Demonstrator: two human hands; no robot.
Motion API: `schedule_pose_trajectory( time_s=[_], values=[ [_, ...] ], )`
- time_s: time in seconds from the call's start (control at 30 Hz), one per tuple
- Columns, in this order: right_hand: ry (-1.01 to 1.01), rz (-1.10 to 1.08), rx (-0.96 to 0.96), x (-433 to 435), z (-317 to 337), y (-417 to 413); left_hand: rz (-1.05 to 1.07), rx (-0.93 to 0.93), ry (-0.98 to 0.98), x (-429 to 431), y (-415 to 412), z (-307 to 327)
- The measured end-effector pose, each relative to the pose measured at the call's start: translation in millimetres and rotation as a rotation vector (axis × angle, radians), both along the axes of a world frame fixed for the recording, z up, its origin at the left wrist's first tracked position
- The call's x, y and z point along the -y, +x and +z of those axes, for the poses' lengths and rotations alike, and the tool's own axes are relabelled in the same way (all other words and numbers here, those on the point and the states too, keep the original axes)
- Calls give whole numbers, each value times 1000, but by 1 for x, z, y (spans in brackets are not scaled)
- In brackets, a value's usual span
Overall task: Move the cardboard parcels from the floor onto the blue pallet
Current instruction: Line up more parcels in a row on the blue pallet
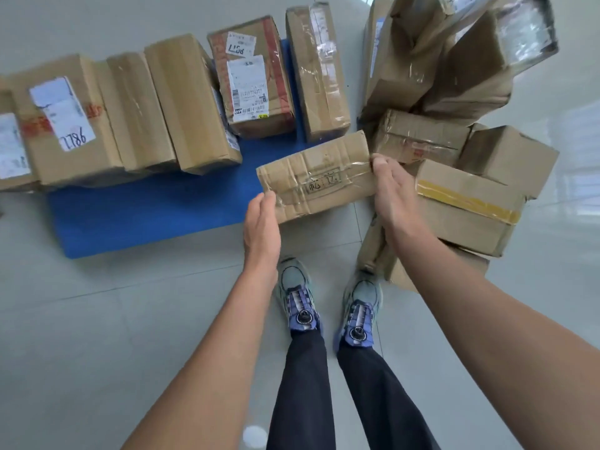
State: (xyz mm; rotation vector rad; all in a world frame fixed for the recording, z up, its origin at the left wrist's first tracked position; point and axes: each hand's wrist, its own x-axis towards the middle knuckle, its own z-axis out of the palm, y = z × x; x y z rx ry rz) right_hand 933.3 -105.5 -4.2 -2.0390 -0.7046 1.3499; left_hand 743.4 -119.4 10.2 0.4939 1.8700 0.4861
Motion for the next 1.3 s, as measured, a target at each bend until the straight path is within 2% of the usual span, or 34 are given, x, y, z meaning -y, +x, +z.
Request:
schedule_pose_trajectory(
  time_s=[0.13, 0.3, 0.57, 0.77, 0.97, 1.3],
  values=[
    [-131, -60, -84, -8, -36, -5, -26, 50, -20, -11, -18, -41],
    [-108, -148, -120, -12, -60, -9, -56, 108, -1, -16, -33, -70],
    [-294, -255, -326, -4, -96, -14, 98, 351, -146, -8, -38, -108],
    [-230, -178, -433, -7, -113, -12, 87, 390, -147, -16, -40, -133],
    [-219, -202, -416, -3, -117, -11, 94, 370, -106, -18, -34, -132],
    [-226, -219, -444, 9, -117, -8, 58, 351, -161, -24, -31, -130]
  ],
)
